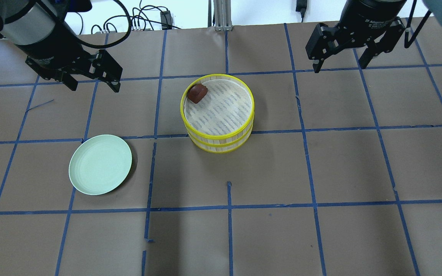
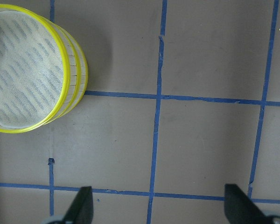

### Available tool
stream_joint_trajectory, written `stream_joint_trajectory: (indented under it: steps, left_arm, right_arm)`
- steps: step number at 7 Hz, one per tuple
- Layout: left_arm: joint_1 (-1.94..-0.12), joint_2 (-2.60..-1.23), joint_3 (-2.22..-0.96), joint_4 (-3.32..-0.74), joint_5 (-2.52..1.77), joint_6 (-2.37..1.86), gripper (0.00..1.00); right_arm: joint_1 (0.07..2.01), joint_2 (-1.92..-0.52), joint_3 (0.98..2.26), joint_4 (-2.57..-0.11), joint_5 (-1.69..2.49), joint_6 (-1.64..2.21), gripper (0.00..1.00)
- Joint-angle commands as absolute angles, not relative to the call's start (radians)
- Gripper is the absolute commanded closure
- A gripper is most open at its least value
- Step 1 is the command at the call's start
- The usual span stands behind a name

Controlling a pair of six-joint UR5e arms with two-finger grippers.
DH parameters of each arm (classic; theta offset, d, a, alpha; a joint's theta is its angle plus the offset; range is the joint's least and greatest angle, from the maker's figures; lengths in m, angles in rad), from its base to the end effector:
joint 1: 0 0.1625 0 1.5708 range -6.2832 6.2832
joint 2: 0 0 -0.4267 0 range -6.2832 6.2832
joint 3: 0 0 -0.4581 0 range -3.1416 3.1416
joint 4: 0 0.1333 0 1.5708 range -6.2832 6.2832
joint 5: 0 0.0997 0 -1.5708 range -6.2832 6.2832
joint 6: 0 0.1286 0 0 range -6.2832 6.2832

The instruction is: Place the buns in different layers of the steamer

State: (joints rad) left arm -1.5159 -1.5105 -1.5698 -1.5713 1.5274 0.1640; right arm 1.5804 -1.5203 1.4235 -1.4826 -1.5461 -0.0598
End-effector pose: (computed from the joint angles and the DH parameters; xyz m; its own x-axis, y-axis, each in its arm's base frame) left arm -0.1091 -0.5457 0.4943 -0.9933 0.1112 0.0328 0.1089 0.9918 -0.0670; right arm 0.1420 -0.5770 0.5052 -0.9973 -0.0696 -0.0241 -0.0693 0.9975 -0.0101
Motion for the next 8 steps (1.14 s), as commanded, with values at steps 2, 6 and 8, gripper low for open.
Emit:
stream_joint_trajectory:
  steps: [2,6,8]
  left_arm:
    - [-1.483,-1.479,-1.559,-1.607,1.534,0.21,0.0]
    - [-1.491,-1.482,-1.588,-1.598,1.528,0.215,0.0]
    - [-1.493,-1.48,-1.592,-1.603,1.522,0.216,0.0]
  right_arm:
    - [1.582,-1.52,1.424,-1.488,-1.545,-0.06,0.0]
    - [1.582,-1.519,1.425,-1.488,-1.546,-0.061,0.0]
    - [1.582,-1.517,1.425,-1.488,-1.552,-0.061,0.0]
